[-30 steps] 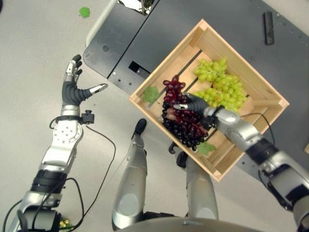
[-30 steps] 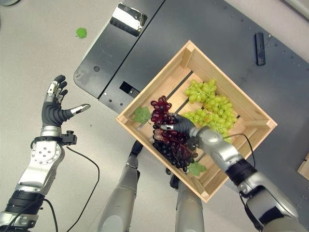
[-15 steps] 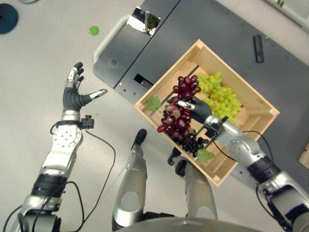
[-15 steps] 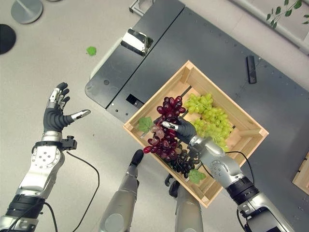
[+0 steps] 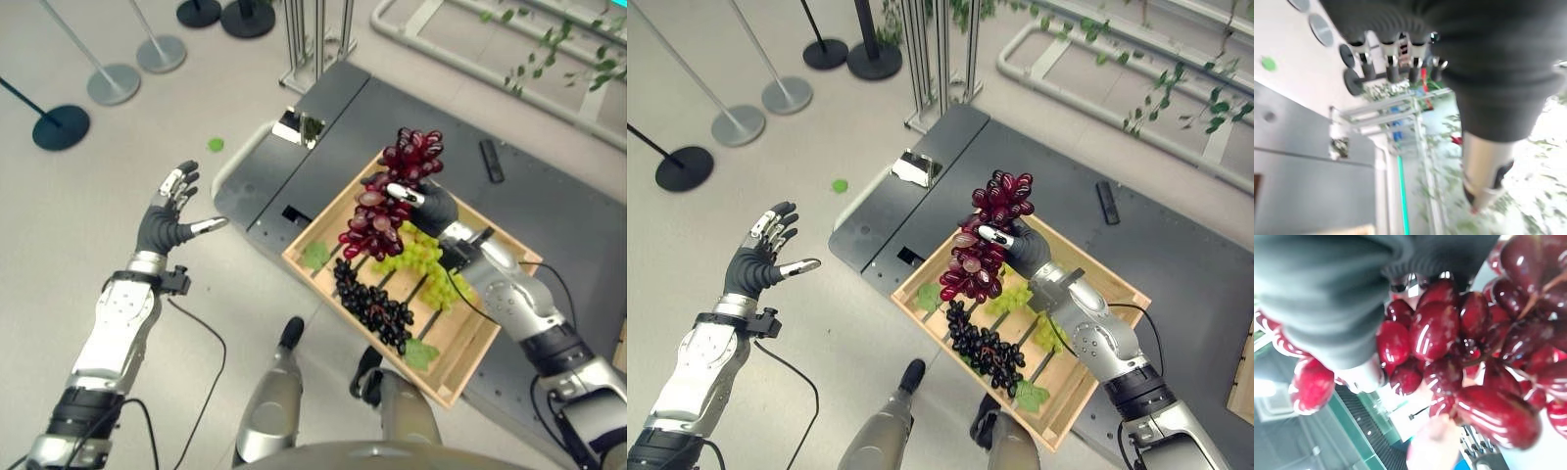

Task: Pick up the fruits from the basket on one side to the basket on the other side

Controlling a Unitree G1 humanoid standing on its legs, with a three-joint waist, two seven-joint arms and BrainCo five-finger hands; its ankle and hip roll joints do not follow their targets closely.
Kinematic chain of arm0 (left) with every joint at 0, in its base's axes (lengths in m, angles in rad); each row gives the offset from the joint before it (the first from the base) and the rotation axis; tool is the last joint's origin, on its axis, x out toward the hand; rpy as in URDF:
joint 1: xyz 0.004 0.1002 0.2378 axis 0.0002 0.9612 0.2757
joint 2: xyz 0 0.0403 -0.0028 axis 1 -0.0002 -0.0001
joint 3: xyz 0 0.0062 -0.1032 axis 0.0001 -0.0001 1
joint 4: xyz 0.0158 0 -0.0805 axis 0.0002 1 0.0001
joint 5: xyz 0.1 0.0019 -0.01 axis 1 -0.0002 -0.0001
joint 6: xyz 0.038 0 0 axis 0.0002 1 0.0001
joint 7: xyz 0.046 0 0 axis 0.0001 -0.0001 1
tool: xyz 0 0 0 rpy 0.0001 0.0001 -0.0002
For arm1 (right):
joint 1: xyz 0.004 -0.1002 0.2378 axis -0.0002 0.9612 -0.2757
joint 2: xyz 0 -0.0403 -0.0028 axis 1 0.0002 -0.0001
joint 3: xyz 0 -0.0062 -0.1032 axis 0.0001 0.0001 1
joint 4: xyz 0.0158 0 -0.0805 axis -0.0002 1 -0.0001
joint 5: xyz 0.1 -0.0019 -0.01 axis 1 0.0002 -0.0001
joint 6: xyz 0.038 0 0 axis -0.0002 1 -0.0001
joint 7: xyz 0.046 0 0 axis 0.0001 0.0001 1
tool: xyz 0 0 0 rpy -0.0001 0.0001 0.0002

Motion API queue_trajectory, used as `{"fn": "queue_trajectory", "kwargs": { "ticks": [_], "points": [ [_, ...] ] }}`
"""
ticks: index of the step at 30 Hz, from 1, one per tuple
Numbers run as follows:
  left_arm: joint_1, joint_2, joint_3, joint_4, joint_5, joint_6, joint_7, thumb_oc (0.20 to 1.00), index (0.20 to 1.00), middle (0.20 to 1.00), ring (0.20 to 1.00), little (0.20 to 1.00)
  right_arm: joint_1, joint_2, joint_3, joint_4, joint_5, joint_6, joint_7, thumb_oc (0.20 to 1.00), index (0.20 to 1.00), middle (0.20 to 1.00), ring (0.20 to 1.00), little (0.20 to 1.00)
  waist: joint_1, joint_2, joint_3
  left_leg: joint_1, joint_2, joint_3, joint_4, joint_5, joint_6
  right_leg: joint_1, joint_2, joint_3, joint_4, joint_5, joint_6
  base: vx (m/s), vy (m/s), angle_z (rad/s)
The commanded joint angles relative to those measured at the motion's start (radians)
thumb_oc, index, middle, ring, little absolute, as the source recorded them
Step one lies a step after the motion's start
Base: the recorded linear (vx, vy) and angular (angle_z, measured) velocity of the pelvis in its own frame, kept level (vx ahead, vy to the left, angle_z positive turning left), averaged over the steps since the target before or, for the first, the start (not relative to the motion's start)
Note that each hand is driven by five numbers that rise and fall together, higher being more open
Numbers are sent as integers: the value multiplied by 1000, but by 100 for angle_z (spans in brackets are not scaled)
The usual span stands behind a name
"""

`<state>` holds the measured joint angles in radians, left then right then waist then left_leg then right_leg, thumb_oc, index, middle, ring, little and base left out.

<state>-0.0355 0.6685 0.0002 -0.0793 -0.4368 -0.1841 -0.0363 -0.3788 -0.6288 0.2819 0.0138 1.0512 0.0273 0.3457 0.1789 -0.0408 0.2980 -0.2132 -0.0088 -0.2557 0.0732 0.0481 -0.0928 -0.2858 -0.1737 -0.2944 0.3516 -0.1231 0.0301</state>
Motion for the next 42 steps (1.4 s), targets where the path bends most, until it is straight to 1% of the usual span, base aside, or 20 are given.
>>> {"fn": "queue_trajectory", "kwargs": {
  "ticks": [1, 2, 3, 4, 5, 10, 12, 13, 14, 16, 25, 29, 32, 33, 35, 36, 37, 38, 41, 42],
  "points": [
    [27, 117, -28, -71, -144, 2, -89, 1000, 1000, 1000, 1000, 1000, -14, -3, 0, -56, 62, -53, 16, 200, 200, 200, 200, 200, -43, -40, -110, 39, -39, 60, 1, -34, 56, 144, -5, 12, -202, 111, 83, 53, 14, -8],
    [28, 118, -28, -72, -144, 2, -90, 1000, 1000, 1000, 1000, 1000, -13, -3, 0, -56, 62, -53, 15, 200, 200, 200, 200, 200, -42, -40, -109, 41, -39, 61, 1, -34, 56, 145, -5, 13, -203, 111, 83, 84, 21, -9],
    [39, 206, -36, -108, -214, 25, -157, 1000, 1000, 1000, 1000, 1000, -4, -7, 5, -47, 65, -44, 19, 200, 200, 200, 200, 200, -47, -34, -123, 65, -36, 68, -4, -43, 57, 162, 0, 20, -204, 106, 84, 76, 26, -4],
    [34, 245, -48, -121, -248, 36, -185, 1000, 1000, 1000, 1000, 1000, -2, -7, 13, -46, 68, -39, 26, 200, 200, 200, 200, 200, -52, -33, -134, 71, -34, 71, -9, -42, 58, 165, 1, 23, -208, 109, 87, 76, 26, -6],
    [33, 247, -49, -120, -249, 35, -185, 1000, 1000, 1000, 1000, 1000, -1, -7, 12, -46, 68, -39, 26, 200, 200, 200, 200, 200, -51, -34, -133, 73, -34, 72, -10, -42, 58, 165, 1, 24, -208, 109, 87, 44, 21, -11],
    [-52, 413, -167, -146, -382, 82, -285, 1000, 1000, 1000, 1000, 1000, -4, -37, 61, -38, 67, -25, 52, 200, 200, 200, 200, 200, -75, -29, -164, 108, -27, 86, -26, -49, 59, 189, 5, 32, -220, 109, 95, 52, 21, -11],
    [-89, 451, -214, -154, -408, 89, -308, 1000, 1000, 1000, 1000, 1000, -3, -35, 84, -26, 70, -24, 59, 200, 200, 200, 200, 200, -81, -28, -175, 121, -24, 94, -32, -52, 60, 197, 8, 38, -230, 112, 99, 58, 23, -3],
    [-128, 482, -259, -170, -426, 97, -331, 1000, 1000, 1000, 1000, 1000, -6, -33, 94, -22, 66, -24, 60, 200, 200, 200, 200, 200, -84, -31, -183, 127, -20, 101, -36, -54, 59, 203, 10, 41, -238, 114, 103, 45, 15, -10],
    [-132, 482, -262, -168, -426, 96, -331, 1000, 1000, 1000, 1000, 1000, -6, -33, 92, -22, 66, -24, 60, 200, 200, 200, 200, 200, -83, -31, -183, 127, -20, 102, -36, -54, 59, 203, 10, 41, -238, 114, 103, 36, 6, -16],
    [-215, 501, -348, -167, -433, 99, -343, 1000, 1000, 1000, 1000, 1000, -18, -22, 118, -13, 61, -29, 63, 200, 200, 200, 200, 200, -89, -36, -195, 138, -17, 110, -46, -56, 59, 208, 12, 47, -245, 117, 106, 35, 7, -15],
    [-380, 480, -539, -197, -414, 108, -354, 1000, 1000, 1000, 1000, 1000, -58, 38, 172, -23, 64, -39, 54, 200, 200, 200, 200, 200, -100, -55, -228, 162, -10, 129, -74, -60, 61, 217, 20, 64, -258, 121, 110, 32, 0, -8],
    [-398, 462, -565, -207, -412, 109, -358, 1000, 1000, 1000, 1000, 1000, -79, 64, 187, -19, 69, -41, 48, 200, 200, 200, 200, 200, -99, -56, -236, 170, -9, 133, -83, -62, 63, 221, 20, 69, -268, 125, 110, 14, 9, -11],
    [-400, 418, -590, -211, -427, 117, -356, 1000, 1000, 1000, 1000, 1000, -111, 92, 214, -28, 69, -45, 40, 200, 200, 200, 200, 200, -100, -58, -245, 177, -11, 139, -89, -65, 65, 223, 21, 77, -273, 128, 109, 3, 2, -1],
    [-401, 418, -591, -211, -427, 117, -356, 1000, 1000, 1000, 1000, 1000, -111, 92, 214, -28, 69, -45, 40, 200, 200, 200, 200, 200, -99, -58, -245, 178, -11, 139, -89, -65, 65, 223, 21, 77, -273, 128, 109, 0, 0, 0],
    [-445, 381, -654, -217, -451, 134, -366, 1000, 1000, 1000, 1000, 1000, -129, 115, 237, -39, 68, -47, 36, 200, 200, 200, 200, 200, -105, -57, -251, 182, -13, 140, -92, -66, 67, 226, 20, 77, -274, 128, 109, 0, 0, 0],
    [-448, 381, -656, -215, -451, 133, -366, 1000, 1000, 1000, 1000, 1000, -128, 115, 236, -39, 68, -47, 36, 200, 200, 200, 200, 200, -104, -57, -251, 182, -13, 140, -92, -66, 67, 226, 20, 77, -274, 128, 109, 0, 0, 0],
    [-470, 359, -700, -220, -469, 151, -379, 1000, 1000, 1000, 1000, 1000, -146, 124, 251, -39, 64, -46, 35, 200, 200, 200, 200, 200, -108, -58, -254, 186, -15, 141, -93, -68, 69, 228, 19, 78, -276, 129, 110, 0, 0, 0],
    [-471, 359, -701, -219, -469, 150, -379, 1000, 1000, 1000, 1000, 1000, -145, 124, 250, -39, 64, -46, 35, 200, 200, 200, 200, 200, -107, -58, -254, 186, -15, 141, -93, -68, 69, 228, 19, 78, -276, 129, 110, 0, 0, 0],
    [-514, 337, -783, -238, -478, 170, -405, 1000, 1000, 1000, 1000, 1000, -177, 142, 278, -37, 67, -48, 31, 200, 200, 200, 200, 200, -113, -60, -262, 193, -16, 149, -94, -73, 72, 233, 20, 85, -285, 135, 112, 2, 8, -5],
    [-516, 336, -784, -238, -478, 170, -405, 1000, 1000, 1000, 1000, 1000, -177, 142, 277, -37, 67, -48, 31, 200, 200, 200, 200, 200, -112, -60, -262, 193, -16, 149, -94, -73, 72, 233, 20, 85, -285, 135, 112, 1, 13, -10]
  ]
}}
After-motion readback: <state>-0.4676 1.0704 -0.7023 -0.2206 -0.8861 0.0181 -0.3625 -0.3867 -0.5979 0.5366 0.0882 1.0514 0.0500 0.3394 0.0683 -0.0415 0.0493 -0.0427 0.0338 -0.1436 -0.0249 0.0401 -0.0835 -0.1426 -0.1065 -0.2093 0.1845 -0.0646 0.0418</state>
